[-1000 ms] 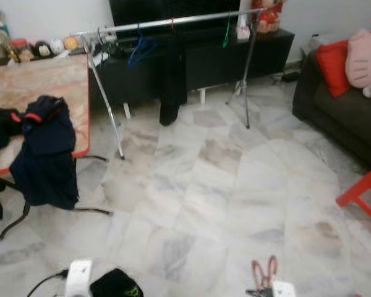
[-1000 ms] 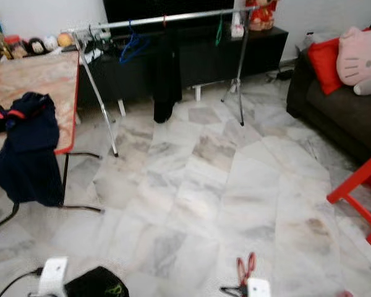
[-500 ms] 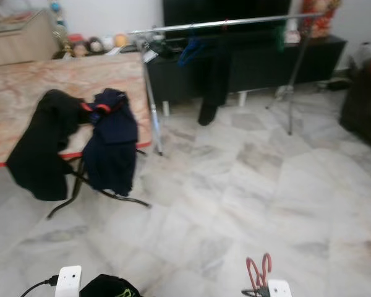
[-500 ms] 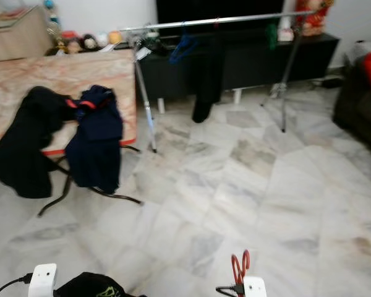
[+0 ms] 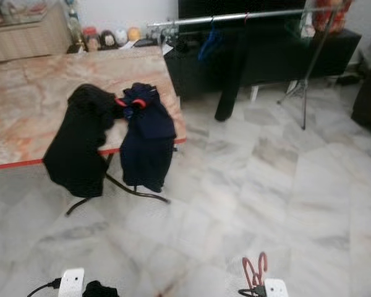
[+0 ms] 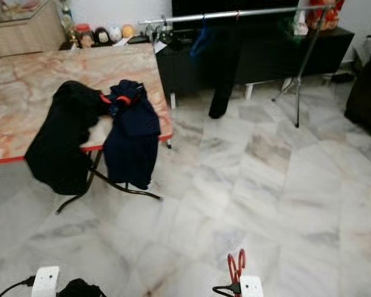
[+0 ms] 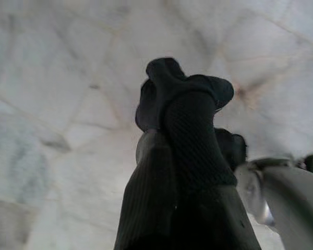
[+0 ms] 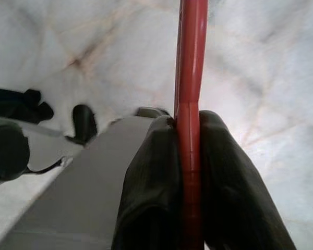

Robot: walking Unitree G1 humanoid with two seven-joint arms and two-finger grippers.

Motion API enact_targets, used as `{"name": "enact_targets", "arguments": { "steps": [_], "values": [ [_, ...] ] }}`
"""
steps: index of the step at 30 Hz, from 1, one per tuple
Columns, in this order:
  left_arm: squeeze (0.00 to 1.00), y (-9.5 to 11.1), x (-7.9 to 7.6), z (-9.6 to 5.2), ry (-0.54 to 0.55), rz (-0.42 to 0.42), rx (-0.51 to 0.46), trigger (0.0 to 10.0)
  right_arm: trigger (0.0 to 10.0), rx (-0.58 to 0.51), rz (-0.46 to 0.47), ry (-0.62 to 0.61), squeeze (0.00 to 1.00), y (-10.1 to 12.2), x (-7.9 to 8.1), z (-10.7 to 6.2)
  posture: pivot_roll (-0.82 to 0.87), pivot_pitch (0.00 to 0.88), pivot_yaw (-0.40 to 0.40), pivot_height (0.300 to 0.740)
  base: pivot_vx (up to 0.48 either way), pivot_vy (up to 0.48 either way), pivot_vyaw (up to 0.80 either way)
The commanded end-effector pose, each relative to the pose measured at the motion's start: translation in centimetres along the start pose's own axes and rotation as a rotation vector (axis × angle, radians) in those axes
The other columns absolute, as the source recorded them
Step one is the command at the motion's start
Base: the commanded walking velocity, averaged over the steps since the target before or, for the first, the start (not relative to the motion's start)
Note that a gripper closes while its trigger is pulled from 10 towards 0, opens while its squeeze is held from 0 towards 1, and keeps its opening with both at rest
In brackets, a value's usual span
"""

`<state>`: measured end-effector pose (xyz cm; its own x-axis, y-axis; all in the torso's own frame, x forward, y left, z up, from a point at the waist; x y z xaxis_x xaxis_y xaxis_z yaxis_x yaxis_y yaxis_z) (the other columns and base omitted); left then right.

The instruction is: Hang hanger

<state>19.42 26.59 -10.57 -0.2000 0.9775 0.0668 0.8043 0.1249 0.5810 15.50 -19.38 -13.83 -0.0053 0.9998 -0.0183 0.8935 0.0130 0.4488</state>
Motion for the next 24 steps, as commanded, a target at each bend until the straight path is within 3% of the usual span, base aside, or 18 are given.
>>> {"name": "enact_targets", "arguments": {
  "steps": [1, 7, 8, 9, 10, 11, 12, 15, 16, 18, 19, 20, 21, 24],
  "values": [
    [0.0, 1.0, 0.1, 0.1, 0.001, 0.001, -0.042, 10.0, 10.0, 0.006, -0.016, -0.001, 0.0, -0.2, -0.3, -0.1, -0.09, 0.0, 0.065, 0.74, 0.0, 0.0, 0.0],
    [0.0, 5.3, 0.1, 0.1, 0.004, -0.034, -0.207, 10.0, 10.0, 0.005, -0.002, -0.004, 0.0, -0.2, -0.5, -0.1, -0.08, 0.0, 0.054, 0.74, 0.0, 0.0, 0.0],
    [0.0, 6.9, -0.5, 0.1, -0.01, -0.039, -0.266, 10.0, 10.0, 0.006, -0.005, -0.005, 0.0, -0.2, -0.5, -0.1, -0.08, 0.0, 0.053, 0.74, 0.0, 0.0, 0.0],
    [0.0, 10.2, -1.6, -0.3, -0.039, -0.035, -0.388, 10.0, 10.0, 0.007, -0.01, -0.006, 0.0, -0.2, -0.6, -0.1, -0.07, 0.0, 0.05, 0.74, 0.0, 0.0, 0.0],
    [0.0, 10.2, -1.6, -0.3, -0.039, -0.035, -0.388, 10.0, 10.0, 0.007, -0.01, -0.006, 0.0, -0.2, -0.6, -0.1, -0.07, 0.0, 0.05, 0.74, 0.0, 0.0, 0.0],
    [0.0, 12.2, -2.2, -0.7, -0.057, -0.011, -0.466, 10.0, 10.0, 0.007, -0.011, -0.007, 0.0, -0.2, -0.7, -0.1, -0.07, 0.0, 0.046, 0.74, 0.0, 0.0, 0.0],
    [0.0, 14.8, -3.2, -1.5, -0.081, 0.027, -0.583, 10.0, 10.0, 0.007, -0.011, -0.009, 0.0, -0.2, -0.8, -0.1, -0.06, 0.0, 0.042, 0.74, 0.0, 0.0, 0.0],
    [0.0, 18.7, -4.7, -3.9, -0.131, 0.041, -0.788, 10.0, 10.0, 0.004, -0.002, -0.013, 0.0, -0.1, -1.0, -0.1, -0.06, 0.0, 0.037, 0.74, 0.0, 0.0, 0.0],
    [0.0, 20.2, -5.6, -5.7, -0.163, 0.048, -0.891, 10.0, 10.0, 0.003, 0.001, -0.016, 0.0, -0.1, -1.1, -0.1, -0.05, 0.0, 0.033, 0.74, 0.0, 0.0, 0.0],
    [0.0, 21.4, -6.6, -7.3, -0.196, 0.051, -0.97, 10.0, 10.0, 0.002, 0.002, -0.019, 0.0, -0.1, -1.2, -0.2, -0.04, 0.0, 0.028, 0.74, 0.0, 0.0, 0.0],
    [0.0, 22.7, -7.8, -9.5, -0.242, 0.039, -1.053, 10.0, 10.0, 0.002, 0.001, -0.022, 0.0, -0.1, -1.3, -0.2, -0.04, 0.0, 0.025, 0.74, 0.0, 0.0, 0.0],
    [0.0, 22.7, -7.8, -9.5, -0.242, 0.039, -1.053, 10.0, 10.0, 0.002, 0.001, -0.022, 0.0, -0.1, -1.3, -0.2, -0.04, 0.0, 0.025, 0.74, 0.0, 0.0, 0.0],
    [0.0, 23.3, -8.7, -10.9, -0.275, 0.036, -1.101, 10.0, 10.0, 0.001, 0.0, -0.023, 0.0, -0.1, -1.4, -0.2, -0.04, 0.0, 0.023, 0.74, 0.0, 0.0, 0.0],
    [0.0, 23.7, -10.0, -12.9, -0.315, 0.03, -1.153, 10.0, 10.0, -0.004, 0.007, -0.024, 0.0, 0.0, -1.4, -0.2, -0.04, 0.0, 0.021, 0.74, 0.0, 0.0, 0.0]
  ]
}}
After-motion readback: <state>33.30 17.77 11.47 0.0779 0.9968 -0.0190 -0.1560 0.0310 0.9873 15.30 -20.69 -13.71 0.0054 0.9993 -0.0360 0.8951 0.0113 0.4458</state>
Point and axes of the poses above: a point about 5 cm out from each wrist's last joint towards the gripper, its own z axis pointing out of the wrist towards the gripper, its own y axis along the axis of the wrist's last joint, x = y × z, the point moved 4 cm from there along z, pointing out of the wrist towards the gripper, and after that the axes turned 3 degrees about -z, right-handed, at the moved point
